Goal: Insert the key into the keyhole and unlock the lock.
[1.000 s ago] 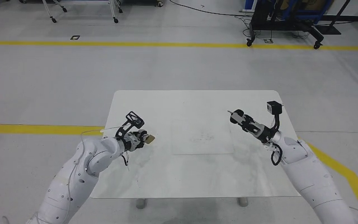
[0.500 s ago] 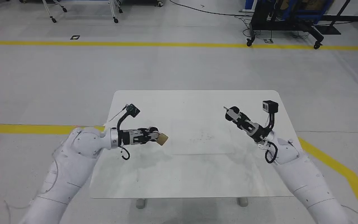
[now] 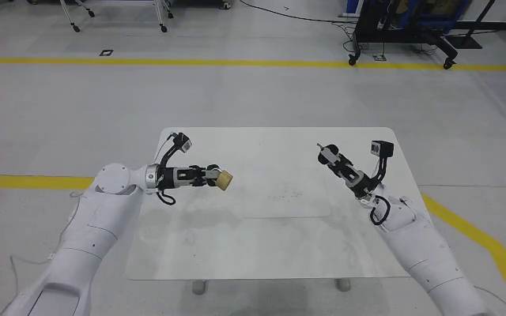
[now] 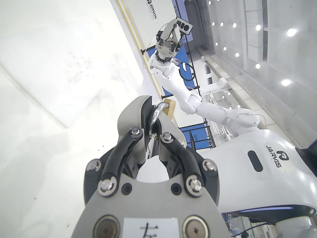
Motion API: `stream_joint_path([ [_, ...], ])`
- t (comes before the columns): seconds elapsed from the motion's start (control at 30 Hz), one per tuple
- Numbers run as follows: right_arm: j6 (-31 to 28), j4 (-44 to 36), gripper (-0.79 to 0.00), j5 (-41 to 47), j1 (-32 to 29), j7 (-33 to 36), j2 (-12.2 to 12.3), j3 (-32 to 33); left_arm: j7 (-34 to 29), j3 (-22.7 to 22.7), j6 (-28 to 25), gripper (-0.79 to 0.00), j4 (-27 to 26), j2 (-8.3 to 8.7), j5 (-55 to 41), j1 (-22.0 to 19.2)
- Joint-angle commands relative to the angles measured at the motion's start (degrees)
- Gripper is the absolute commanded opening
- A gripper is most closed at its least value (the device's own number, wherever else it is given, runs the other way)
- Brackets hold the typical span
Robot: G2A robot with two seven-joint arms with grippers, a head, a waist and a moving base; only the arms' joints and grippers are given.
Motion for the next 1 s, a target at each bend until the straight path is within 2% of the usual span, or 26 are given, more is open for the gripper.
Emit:
stream_joint_path([
  [0.0, 0.70, -1.14, -0.785, 1.45, -0.19, -0.48, -0.23, -0.48, -1.24, 1.03, 6.28, -0.785, -1.95, -0.60, -5.63, 0.66],
  [0.07, 2.33, -1.52, -0.785, 3.13, 0.43, -1.16, -0.70, -1.22, -5.23, 2.79, 15.90, -0.785, -1.25, -1.87, -16.28, 0.36],
  [0.13, 6.60, -0.51, -0.785, 0.64, 2.04, -5.75, -1.54, -1.93, -5.46, 4.92, 23.45, -0.785, 2.18, -3.36, -23.04, -0.95],
  [0.23, 8.01, -1.08, -0.785, 0.72, 2.98, -10.47, -3.17, -4.95, -4.00, 8.92, 28.43, -0.785, 7.77, -5.53, -24.89, -2.77],
  [0.43, 10.37, 2.14, -0.785, 1.62, 6.68, -15.34, -5.31, -6.82, -3.67, 14.11, 34.29, -0.785, 17.08, -9.80, -29.22, -5.24],
  [0.57, 12.49, 3.59, -0.785, -0.01, 8.65, -19.18, -6.40, -6.98, -6.63, 16.30, 34.54, -0.785, 20.85, -12.52, -31.38, -6.84],
  [0.67, 15.12, 4.31, -0.785, -1.15, 9.83, -21.12, -7.42, -8.17, -9.39, 17.92, 32.43, -0.785, 23.66, -14.34, -30.99, -7.84],
  [0.8, 16.77, 5.44, -0.785, -1.38, 11.18, -19.29, -8.76, -10.68, -11.19, 19.53, 29.03, -0.785, 27.45, -16.36, -29.34, -9.37],
  [0.97, 16.21, 6.45, -0.785, -0.99, 12.13, -15.83, -10.14, -13.06, -11.19, 19.98, 27.31, -0.785, 30.53, -18.04, -29.64, -10.98],
])
